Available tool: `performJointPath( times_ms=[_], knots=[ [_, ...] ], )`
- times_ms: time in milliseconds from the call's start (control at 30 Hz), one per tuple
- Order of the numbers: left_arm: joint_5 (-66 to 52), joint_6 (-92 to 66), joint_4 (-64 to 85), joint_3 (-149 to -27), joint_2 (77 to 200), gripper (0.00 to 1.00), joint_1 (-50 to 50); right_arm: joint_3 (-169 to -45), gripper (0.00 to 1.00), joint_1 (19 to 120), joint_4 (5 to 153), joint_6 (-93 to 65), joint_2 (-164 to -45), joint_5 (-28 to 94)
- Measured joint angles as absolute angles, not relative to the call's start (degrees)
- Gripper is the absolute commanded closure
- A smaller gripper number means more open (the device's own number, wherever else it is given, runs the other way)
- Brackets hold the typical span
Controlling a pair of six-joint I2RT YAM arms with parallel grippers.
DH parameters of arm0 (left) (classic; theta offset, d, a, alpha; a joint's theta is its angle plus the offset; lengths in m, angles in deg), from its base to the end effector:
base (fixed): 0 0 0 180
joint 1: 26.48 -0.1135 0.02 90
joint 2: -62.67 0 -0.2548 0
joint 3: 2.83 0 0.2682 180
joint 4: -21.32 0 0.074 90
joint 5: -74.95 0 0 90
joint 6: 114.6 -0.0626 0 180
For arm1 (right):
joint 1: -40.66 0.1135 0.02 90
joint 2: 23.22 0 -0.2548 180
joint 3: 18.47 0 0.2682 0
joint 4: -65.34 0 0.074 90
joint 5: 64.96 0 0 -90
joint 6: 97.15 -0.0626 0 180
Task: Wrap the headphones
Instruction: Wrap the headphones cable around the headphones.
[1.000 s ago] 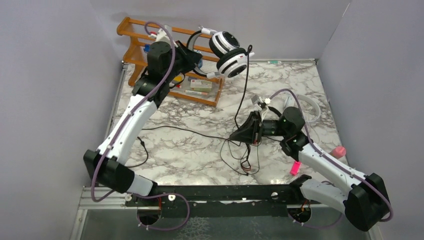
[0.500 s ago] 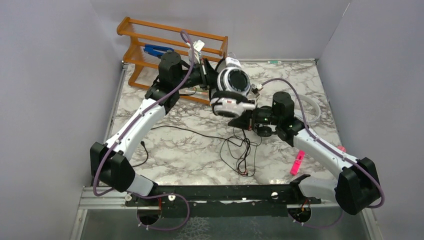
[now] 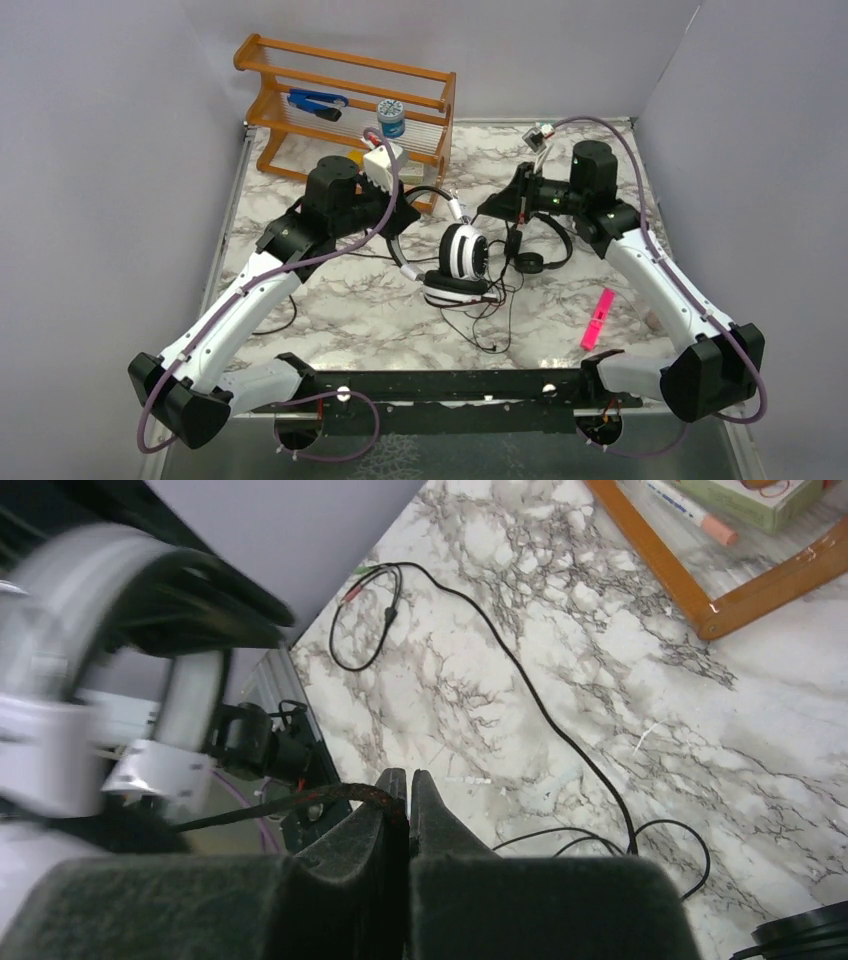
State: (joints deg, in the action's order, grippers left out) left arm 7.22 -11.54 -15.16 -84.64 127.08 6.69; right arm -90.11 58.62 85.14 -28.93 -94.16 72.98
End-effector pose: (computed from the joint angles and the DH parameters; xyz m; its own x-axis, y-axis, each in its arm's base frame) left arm 0.2302 -0.1788 0.3804 -0.4487 0.0435 -0.8926 0.7234 0.6041 -0.3342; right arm 0.2849 0.1412 0.3197 -0.6133 0.0625 -0.7874 -0.6961 0.4283 0.5762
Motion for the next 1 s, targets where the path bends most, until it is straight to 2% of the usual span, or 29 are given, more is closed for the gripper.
performJointPath(
  times_ms=[200, 333, 600, 733, 867, 1000],
  knots=[
    [-12.9, -20.3, -18.9, -81.2, 128.2, 1.0, 10.1, -101.3, 1.0, 58.5, 97.2, -24.8, -95.9, 74.6],
    [-25.7, -23.6, -18.0, -80.9, 128.9, 1.0, 12.4, -104.3, 1.0, 58.5, 101.7, -23.4, -98.8, 77.5],
    [-42.4, -32.5, -13.9, -79.9, 131.6, 1.0, 17.7, -108.3, 0.97, 58.4, 108.0, -22.2, -106.0, 83.6],
    [-51.8, -35.1, -9.9, -79.8, 132.4, 1.0, 19.9, -108.0, 0.9, 58.6, 106.0, -26.8, -105.7, 86.8],
    [-60.0, -34.2, -8.4, -81.9, 135.9, 1.0, 20.2, -104.2, 0.89, 60.9, 96.7, -36.5, -104.4, 89.0],
    [-62.9, -33.0, -8.4, -82.2, 137.9, 1.0, 20.3, -103.0, 0.89, 63.6, 90.4, -44.4, -104.3, 88.1]
  ],
)
